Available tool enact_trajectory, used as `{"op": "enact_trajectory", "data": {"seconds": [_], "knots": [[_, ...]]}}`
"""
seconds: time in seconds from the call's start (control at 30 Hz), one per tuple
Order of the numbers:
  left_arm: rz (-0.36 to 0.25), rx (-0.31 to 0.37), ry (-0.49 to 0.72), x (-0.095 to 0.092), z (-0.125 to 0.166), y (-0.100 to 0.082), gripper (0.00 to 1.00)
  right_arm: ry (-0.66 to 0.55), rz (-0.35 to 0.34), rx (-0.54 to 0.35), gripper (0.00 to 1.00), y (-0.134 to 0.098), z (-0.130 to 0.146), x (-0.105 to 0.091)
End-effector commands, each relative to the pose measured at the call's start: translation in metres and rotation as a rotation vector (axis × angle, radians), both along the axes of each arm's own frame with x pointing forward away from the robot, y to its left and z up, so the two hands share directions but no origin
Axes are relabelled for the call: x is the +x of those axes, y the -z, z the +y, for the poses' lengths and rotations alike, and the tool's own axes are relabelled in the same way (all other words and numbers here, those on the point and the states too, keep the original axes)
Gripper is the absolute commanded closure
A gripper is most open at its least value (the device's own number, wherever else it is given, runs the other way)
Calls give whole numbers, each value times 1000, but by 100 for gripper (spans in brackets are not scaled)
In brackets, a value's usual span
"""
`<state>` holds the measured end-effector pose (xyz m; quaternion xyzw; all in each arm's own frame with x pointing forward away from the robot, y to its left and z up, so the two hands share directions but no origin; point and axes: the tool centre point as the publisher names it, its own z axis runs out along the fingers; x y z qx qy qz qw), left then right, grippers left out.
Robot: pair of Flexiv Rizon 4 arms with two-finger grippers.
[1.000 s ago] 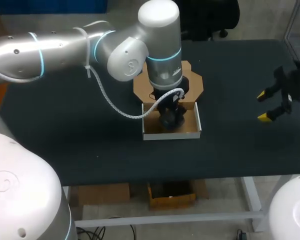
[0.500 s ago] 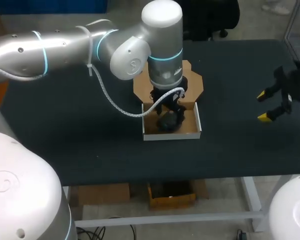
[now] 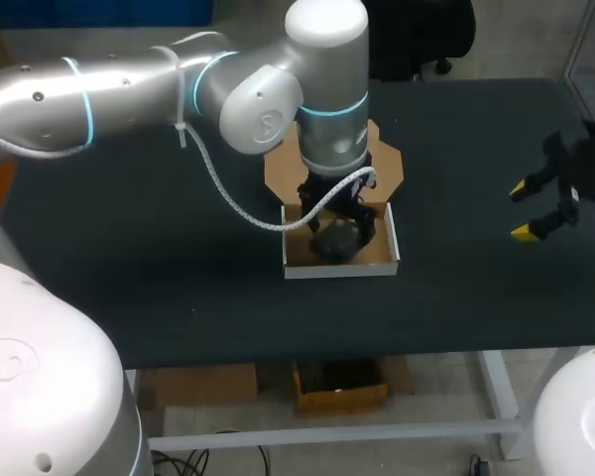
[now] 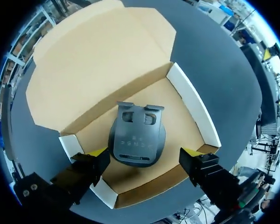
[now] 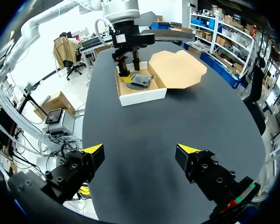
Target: Assemble the packaging by folding the flat box into shape, placing the metal phone stand inside, and closing the box properly
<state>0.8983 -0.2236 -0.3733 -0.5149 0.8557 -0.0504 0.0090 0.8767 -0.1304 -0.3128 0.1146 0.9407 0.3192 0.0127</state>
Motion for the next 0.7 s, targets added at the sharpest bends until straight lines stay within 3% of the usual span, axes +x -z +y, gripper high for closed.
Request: {"op": "enact_trajectory", "data": {"seconds": [0.03, 0.27, 0.7], "knots": [[-22, 25, -68, -7, -9, 0, 0, -2, 3, 3, 0, -1, -1, 0], [17, 14, -203, -6, -17, 7, 0, -2, 3, 3, 0, -1, -1, 0], [10, 49, -327, -11, -16, 19, 0, -2, 3, 3, 0, -1, -1, 0]]}}
